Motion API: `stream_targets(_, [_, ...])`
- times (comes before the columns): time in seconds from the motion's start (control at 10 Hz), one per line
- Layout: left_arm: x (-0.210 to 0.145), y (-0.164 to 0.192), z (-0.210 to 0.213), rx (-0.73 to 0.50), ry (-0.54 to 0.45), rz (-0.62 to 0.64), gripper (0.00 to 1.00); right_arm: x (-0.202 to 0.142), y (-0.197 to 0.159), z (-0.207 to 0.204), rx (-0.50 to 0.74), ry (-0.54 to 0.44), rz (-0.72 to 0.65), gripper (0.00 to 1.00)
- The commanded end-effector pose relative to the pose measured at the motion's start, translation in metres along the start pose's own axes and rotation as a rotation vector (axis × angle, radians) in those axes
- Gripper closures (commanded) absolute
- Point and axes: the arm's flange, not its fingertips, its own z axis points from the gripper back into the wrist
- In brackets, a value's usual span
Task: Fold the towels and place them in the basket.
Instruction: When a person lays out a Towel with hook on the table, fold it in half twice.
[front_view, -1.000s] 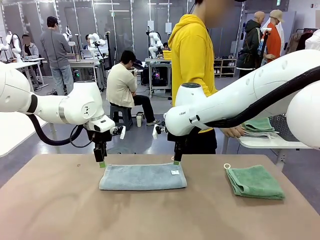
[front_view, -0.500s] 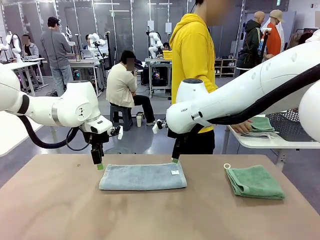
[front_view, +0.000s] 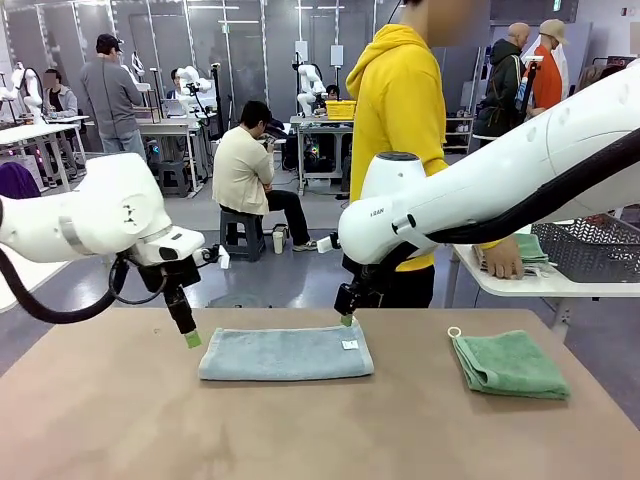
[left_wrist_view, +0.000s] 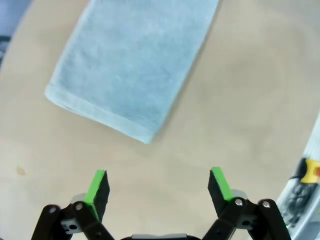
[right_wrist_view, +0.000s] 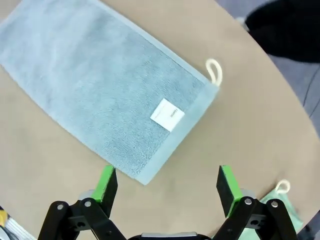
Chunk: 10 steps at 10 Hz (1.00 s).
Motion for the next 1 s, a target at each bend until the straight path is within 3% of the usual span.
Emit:
stream_targets(0.0, [-0.032,-0.032,0.017,-0.010,-0.038,0.109,0.00,-0.006,0.005,-0.010,-0.056,0.034,-0.160,0.00])
stream_targets(0.5, [-0.090,-0.084,0.062,0.030,-0.023,0.203,0.00,-0.002,-0.007,-0.050,-0.097,0.025,-0.359,0.00])
stream_targets(0.7, [-0.100,-0.087,0.067,0.098,-0.022,0.258,0.00,-0.003,-0.008,-0.054,-0.085,0.039,-0.327,0.00])
stream_targets(0.9, [-0.098,-0.083,0.069,0.044,-0.037,0.214,0.00,-0.009,-0.011,-0.051,-0.068,0.049,-0.330,0.00])
